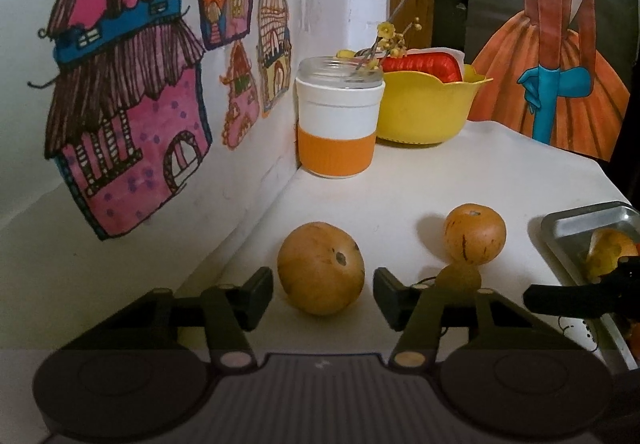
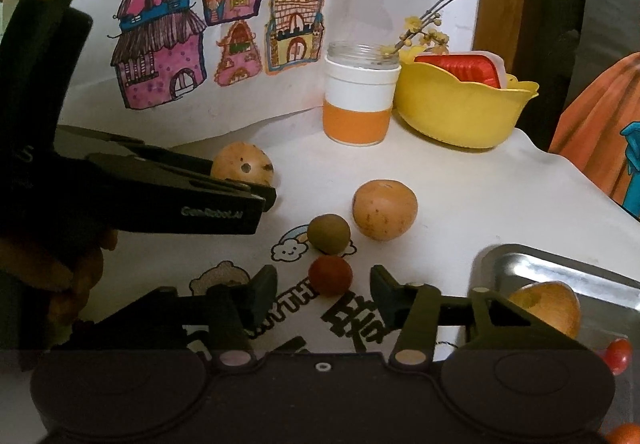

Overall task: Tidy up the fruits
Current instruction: 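Grasp the tan round fruit with the left tool while the right tool grasps the cherry tomato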

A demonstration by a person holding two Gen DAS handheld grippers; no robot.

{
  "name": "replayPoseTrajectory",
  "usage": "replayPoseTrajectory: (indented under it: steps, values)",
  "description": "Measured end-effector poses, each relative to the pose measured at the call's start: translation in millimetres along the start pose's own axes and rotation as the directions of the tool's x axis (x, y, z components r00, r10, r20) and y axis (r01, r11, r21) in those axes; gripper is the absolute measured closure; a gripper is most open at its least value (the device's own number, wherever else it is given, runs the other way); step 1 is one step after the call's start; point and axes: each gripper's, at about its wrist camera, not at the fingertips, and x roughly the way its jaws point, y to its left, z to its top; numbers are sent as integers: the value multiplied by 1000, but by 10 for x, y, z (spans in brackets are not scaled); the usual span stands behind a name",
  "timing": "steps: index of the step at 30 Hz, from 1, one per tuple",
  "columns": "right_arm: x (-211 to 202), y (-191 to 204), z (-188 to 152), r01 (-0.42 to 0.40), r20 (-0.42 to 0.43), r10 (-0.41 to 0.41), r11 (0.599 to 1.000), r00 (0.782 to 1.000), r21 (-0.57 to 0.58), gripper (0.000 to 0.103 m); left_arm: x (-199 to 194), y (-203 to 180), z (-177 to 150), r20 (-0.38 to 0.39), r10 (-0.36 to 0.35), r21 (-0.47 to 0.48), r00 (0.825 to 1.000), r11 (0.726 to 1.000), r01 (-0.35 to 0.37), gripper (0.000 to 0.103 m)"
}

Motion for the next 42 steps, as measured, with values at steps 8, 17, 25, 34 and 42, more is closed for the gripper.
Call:
replayPoseTrajectory:
  steps: [8,17,25,34,42]
  values:
    - [62,-10,36,-14,-7,14,1000,1000,7,64,63,-14,14,-4,11,1,1000,1000,-11,51]
    - [99,-43,47,-23,-23,24,999,999,41,76,43,-26,0,-7,13,16,1000,1000,-13,52]
    - [-3,0,-14,-40,-23,41,998,999,43,76,-102,-66,-87,-16,-11,31,1000,999,11,52]
    - [-347,47,-140,-47,-9,47,998,999,43,76,-379,-144,-242,-49,-53,48,997,997,56,53]
    - [-660,74,-313,-52,10,52,997,999,61,76,-628,-279,-377,-73,-92,67,993,993,97,53]
